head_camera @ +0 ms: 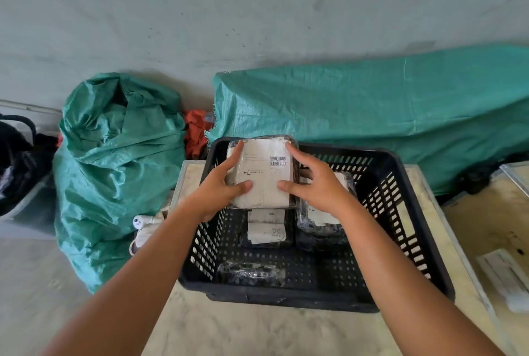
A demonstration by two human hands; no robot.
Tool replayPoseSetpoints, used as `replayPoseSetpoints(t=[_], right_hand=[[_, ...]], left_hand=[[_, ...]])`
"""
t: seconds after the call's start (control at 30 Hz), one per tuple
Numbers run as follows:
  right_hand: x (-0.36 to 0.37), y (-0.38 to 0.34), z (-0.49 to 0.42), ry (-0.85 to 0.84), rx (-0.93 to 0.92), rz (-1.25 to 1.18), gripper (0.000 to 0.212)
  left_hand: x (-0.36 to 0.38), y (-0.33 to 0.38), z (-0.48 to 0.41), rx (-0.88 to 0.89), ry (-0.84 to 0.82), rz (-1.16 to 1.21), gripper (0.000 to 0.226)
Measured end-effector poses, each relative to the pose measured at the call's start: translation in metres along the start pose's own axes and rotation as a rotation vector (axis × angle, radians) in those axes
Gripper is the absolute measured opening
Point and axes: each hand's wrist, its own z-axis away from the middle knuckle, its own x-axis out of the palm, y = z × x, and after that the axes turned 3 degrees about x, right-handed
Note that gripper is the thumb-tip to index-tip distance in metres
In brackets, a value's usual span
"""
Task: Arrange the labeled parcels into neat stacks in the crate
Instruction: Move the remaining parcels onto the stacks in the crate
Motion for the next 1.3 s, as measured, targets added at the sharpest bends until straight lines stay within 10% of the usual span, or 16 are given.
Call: replayPoseSetpoints(t=[0.4,0.73,1.3], right_hand=[[0.058,0.065,-0.038,-0.046,0.351,0.070,0.116],[0.094,0.080,-0.058,-0.197,0.532,0.472,0.126],[0.098,0.086,-0.062,-0.195,0.608,0.361,0.117]], left_hand=[[0.017,-0.060,-0.042,-0.274,-0.053,-0.721,0.099],[0.027,-0.116,-0.055,-0.357,-0.080,-0.645,0.107],[0.020,-0.121,-0.082,-0.433,-0.122,-0.777,0.112]])
